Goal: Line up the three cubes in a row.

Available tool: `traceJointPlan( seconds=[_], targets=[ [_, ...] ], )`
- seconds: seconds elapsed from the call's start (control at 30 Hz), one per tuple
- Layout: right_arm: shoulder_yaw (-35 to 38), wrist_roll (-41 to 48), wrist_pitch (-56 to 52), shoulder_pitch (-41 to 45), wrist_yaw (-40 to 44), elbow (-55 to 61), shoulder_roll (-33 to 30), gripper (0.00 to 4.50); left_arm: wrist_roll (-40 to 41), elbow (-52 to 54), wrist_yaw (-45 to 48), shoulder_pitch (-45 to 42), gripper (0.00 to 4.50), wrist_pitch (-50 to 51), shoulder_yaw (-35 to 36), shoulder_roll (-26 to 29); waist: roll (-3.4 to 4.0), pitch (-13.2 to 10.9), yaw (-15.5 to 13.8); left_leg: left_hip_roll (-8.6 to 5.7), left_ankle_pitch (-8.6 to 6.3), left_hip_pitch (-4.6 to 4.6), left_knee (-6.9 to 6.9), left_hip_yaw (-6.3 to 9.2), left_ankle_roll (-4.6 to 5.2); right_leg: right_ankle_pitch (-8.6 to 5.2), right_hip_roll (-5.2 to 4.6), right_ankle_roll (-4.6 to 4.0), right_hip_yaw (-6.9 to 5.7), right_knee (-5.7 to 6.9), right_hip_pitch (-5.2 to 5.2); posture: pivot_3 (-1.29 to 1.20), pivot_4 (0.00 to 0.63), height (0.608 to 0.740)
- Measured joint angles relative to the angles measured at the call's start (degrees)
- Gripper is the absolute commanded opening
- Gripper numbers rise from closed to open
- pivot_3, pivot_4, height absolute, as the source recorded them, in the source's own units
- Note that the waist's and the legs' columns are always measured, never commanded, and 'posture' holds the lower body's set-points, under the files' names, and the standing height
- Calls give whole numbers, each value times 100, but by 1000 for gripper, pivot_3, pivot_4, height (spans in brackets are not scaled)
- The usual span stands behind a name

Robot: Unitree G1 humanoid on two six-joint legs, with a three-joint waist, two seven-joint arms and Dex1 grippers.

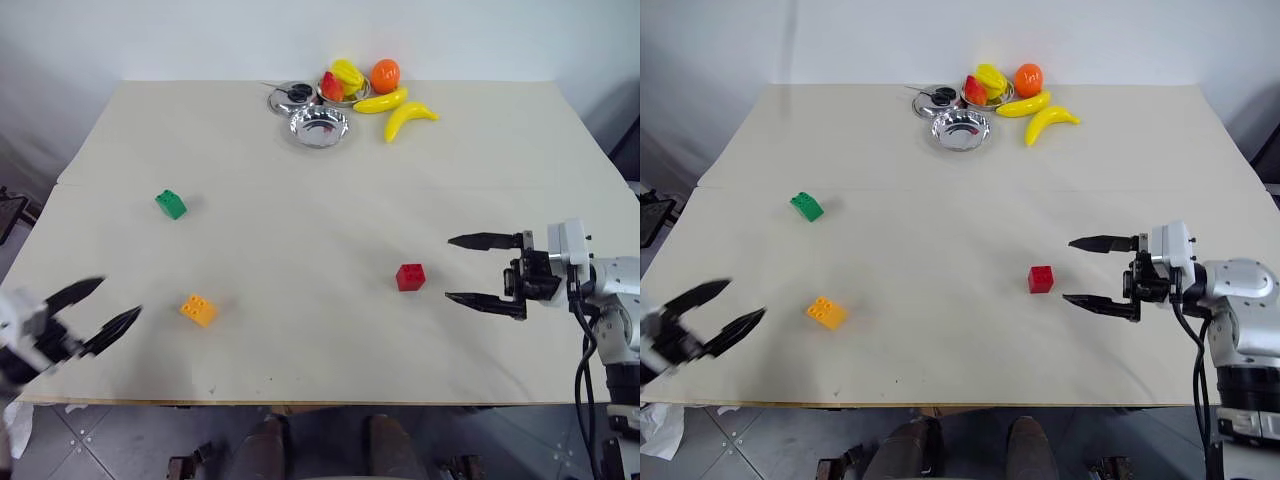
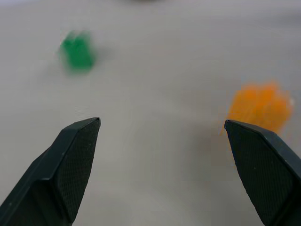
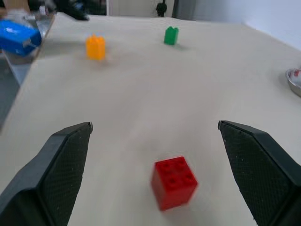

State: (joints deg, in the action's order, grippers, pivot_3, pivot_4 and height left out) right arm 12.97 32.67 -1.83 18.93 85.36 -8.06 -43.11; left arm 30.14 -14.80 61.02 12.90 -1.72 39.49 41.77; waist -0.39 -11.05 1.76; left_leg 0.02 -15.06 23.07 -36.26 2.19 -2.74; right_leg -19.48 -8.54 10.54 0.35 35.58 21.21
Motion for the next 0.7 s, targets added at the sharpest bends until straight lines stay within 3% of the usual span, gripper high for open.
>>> traceJointPlan(
  seconds=[0.2, 0.33, 0.47, 0.7],
  targets=[
    [-8, 4, 253, -202, -149, 142, 184, 4472, 19, -309, 251, 545, 4500, -39, 241, -10, -17, 1, -149, 0, -12, -2, -6, 9, 21, 0, -2, -3, -3, -8, -2, 0, 150, 740],
    [-8, 4, 309, -213, -234, 139, 184, 4472, 175, 344, 286, 592, 4500, 22, 188, -180, -19, 3, -169, 0, -11, -2, -6, 14, 18, 3, -2, -8, -4, -7, -3, 0, 150, 740],
    [-13, 8, 319, -212, -224, 139, 184, 4472, 213, 1340, 168, 616, 4500, 163, -294, -501, -19, 3, -153, 0, -10, -2, -3, 13, 15, 3, -1, -8, -3, -7, -2, 0, 150, 740],
    [-24, 4, 388, -311, -211, 140, 179, 4472, 286, 2108, -664, 276, 4500, 438, -709, -1057, -20, 3, -154, 1, -4, -2, -8, 12, 5, 3, 0, -8, -4, -3, 0, 0, 150, 740]
  ],
)
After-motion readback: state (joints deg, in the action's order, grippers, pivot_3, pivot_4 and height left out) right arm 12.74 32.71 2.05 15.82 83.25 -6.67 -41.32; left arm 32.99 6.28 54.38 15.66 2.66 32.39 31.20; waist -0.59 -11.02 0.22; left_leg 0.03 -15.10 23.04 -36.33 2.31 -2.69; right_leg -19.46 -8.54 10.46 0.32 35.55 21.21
